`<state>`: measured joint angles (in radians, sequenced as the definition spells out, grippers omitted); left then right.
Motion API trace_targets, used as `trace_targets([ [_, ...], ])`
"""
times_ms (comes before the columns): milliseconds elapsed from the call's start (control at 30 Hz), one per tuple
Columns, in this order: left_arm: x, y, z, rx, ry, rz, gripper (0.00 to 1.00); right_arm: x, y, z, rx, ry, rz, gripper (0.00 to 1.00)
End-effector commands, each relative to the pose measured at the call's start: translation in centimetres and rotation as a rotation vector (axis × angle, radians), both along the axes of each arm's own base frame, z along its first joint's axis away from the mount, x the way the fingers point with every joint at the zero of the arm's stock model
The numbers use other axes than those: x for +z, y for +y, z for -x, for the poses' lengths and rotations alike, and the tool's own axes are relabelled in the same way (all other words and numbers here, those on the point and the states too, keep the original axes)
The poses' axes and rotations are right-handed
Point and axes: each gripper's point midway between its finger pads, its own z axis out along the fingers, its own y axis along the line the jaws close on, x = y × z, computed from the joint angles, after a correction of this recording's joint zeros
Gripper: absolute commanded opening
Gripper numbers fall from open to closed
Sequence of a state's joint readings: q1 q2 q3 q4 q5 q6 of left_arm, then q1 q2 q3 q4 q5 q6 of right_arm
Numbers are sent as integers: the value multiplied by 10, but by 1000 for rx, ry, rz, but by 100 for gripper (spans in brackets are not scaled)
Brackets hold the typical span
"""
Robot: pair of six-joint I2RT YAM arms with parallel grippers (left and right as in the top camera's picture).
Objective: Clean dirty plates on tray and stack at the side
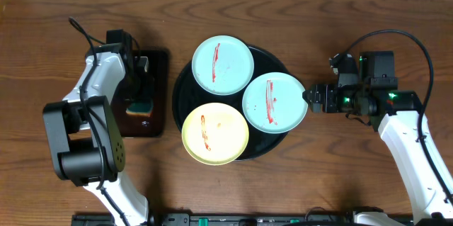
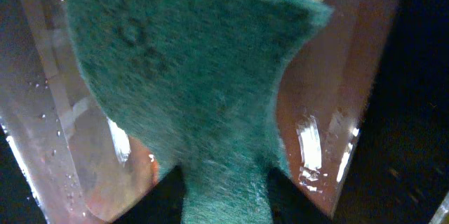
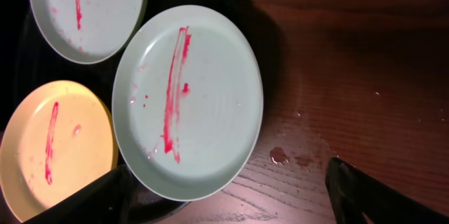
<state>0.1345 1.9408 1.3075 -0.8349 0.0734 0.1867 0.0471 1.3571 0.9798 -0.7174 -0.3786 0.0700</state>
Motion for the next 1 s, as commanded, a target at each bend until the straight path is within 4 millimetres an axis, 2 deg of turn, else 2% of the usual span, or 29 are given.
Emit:
trace_targets([
  [0,-4,-3,-3,-6,5,21,26,3,-3,-3,3,-14,14,85],
  [100,-4,-2,-4,-6,-1,16,8,1,-3,-3,-3,-8,11,82],
  [200,0,4,-7,26,-7,-17,8,-1,-3,-1,-20,8,3,80],
  [400,47,8,-21,77,-84,-37,8,-16,-2,-1,-41,68,-7,73],
  [533,74,8,-20,83,-131,-41,7,-27,3,-1,-37,105,-9,73],
  [600,78,8,-18,83,-136,-41,7,-34,6,0,-37,131,-10,73],
  [700,70,8,-17,83,-127,-41,7,-38,6,0,-34,145,-8,74],
  [733,67,8,-17,83,-125,-41,9,-39,6,0,-34,145,-8,74],
  [767,62,8,-18,83,-122,-40,17,-39,7,0,-33,146,-8,74],
  [833,54,8,-20,82,-112,-39,41,-38,7,0,-33,145,-8,75],
  [900,47,9,-22,82,-106,-42,56,-39,7,1,-33,148,-8,75],
  [967,40,10,-26,82,-105,-42,60,-39,7,2,-32,152,-7,75],
])
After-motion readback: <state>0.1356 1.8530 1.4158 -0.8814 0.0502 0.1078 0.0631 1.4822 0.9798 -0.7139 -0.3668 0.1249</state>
